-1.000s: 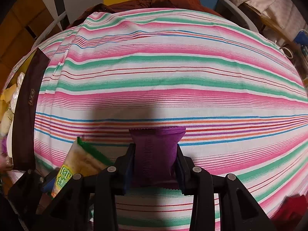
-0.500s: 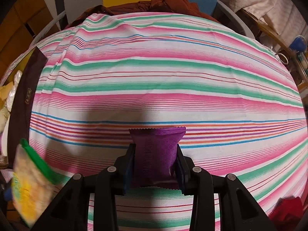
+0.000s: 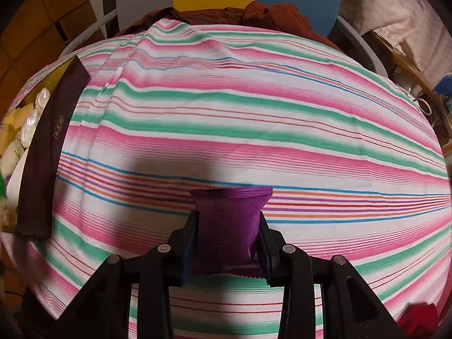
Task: Organize objects
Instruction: 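Carry WEIDAN cracker with left tool while right tool carries purple packet toward tray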
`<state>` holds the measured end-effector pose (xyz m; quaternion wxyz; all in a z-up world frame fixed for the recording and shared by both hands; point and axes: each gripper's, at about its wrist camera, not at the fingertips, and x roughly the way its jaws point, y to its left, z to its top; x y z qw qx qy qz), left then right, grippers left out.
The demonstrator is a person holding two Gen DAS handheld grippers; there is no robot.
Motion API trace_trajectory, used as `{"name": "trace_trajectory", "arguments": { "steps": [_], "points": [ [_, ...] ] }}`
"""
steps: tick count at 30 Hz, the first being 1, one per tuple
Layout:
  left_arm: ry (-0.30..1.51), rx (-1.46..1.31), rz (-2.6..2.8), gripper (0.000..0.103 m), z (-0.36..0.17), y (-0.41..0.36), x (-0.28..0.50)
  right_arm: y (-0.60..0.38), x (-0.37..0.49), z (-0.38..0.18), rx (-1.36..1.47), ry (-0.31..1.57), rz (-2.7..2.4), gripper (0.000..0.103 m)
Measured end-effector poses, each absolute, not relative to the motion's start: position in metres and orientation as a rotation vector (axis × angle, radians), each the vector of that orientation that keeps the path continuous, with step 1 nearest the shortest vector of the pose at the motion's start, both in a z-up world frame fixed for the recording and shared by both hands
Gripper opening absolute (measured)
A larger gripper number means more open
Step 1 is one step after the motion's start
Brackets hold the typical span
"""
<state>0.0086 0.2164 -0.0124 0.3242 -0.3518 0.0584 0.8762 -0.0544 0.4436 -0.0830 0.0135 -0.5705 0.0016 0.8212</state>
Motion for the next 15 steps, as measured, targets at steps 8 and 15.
{"name": "trace_trajectory", "arguments": {
  "steps": [8,15],
  "points": [
    [0.027,-0.963,2.398,0.047,-0.006,0.156,-0.010,0.414,-0.053,-0.078,-1.833,-0.042,2.568,0.038],
    [-0.085,-0.990,2.537,0.047,-0.002,0.096,-0.027,0.381,-0.043,-0.049,-1.773,-0.005,2.713,0.038]
  ]
}}
